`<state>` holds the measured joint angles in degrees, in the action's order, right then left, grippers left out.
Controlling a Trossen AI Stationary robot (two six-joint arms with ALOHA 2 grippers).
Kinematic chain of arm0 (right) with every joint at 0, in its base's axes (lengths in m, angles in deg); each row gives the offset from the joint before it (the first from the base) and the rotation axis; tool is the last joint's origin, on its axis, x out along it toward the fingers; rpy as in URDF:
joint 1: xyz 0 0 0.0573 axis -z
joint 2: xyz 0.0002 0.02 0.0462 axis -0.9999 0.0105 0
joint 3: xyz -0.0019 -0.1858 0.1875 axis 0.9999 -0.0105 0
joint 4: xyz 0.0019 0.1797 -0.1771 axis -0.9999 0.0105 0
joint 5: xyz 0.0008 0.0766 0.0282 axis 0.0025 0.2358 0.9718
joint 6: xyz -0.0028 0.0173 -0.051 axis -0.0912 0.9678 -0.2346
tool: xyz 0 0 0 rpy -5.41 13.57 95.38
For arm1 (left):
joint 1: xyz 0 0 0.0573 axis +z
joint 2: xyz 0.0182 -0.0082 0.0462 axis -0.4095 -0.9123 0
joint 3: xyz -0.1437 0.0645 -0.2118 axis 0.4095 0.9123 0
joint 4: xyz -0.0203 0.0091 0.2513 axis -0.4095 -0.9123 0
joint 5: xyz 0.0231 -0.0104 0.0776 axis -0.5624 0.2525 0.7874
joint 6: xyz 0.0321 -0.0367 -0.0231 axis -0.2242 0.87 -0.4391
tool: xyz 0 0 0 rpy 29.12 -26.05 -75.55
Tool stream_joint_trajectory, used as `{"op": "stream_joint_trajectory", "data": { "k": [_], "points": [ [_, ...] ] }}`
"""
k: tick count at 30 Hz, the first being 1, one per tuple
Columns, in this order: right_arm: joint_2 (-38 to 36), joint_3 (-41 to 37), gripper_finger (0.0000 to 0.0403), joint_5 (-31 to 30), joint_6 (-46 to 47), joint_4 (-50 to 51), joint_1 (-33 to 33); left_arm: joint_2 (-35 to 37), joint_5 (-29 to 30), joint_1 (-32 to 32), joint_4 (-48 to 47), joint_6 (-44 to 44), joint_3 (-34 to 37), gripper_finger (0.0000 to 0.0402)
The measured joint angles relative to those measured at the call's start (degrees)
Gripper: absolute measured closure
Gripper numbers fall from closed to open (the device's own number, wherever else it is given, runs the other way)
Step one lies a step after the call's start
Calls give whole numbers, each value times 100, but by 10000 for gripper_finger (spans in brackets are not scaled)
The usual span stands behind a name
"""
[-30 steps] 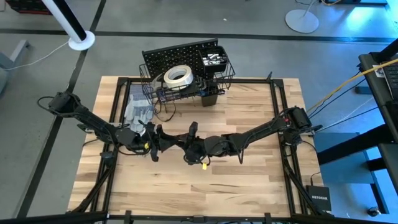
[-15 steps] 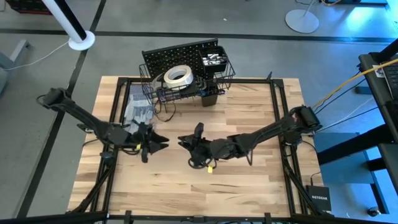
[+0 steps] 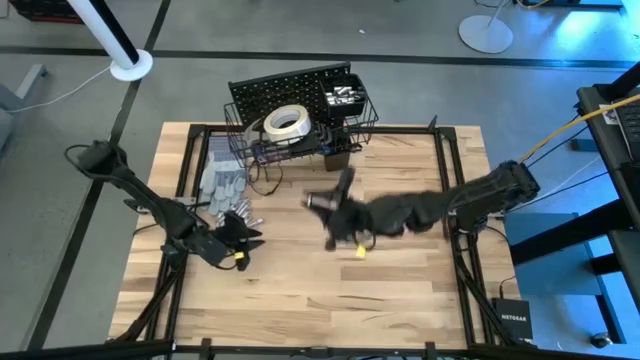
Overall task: Hang tools onto peg board
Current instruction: Put the socket into the top black bin on the pegboard
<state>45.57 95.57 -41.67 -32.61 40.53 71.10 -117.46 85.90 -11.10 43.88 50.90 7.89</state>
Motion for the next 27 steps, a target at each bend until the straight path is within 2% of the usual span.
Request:
{"op": "stream_joint_trajectory", "data": {
  "k": [5,10,12,16,20,23,27],
  "points": [
    [37,1832,313,-164,564,1849,722,-342,-5,16,-12,33,0,282],
    [39,3366,313,-49,1837,3584,1782,-360,-66,14,2,44,-2,282],
    [39,3788,313,181,2462,4201,2259,-358,-66,14,8,59,-2,282],
    [39,4080,313,1187,3520,5004,3071,-358,-69,14,5,72,-2,282],
    [103,4073,309,2167,4000,5339,3507,-355,-73,16,4,72,-2,282],
    [147,4076,306,2441,4204,5425,3675,-355,-75,16,3,92,-2,282],
    [216,4076,280,2378,4246,5374,3724,-355,-81,16,2,155,-2,282]
  ]
}}
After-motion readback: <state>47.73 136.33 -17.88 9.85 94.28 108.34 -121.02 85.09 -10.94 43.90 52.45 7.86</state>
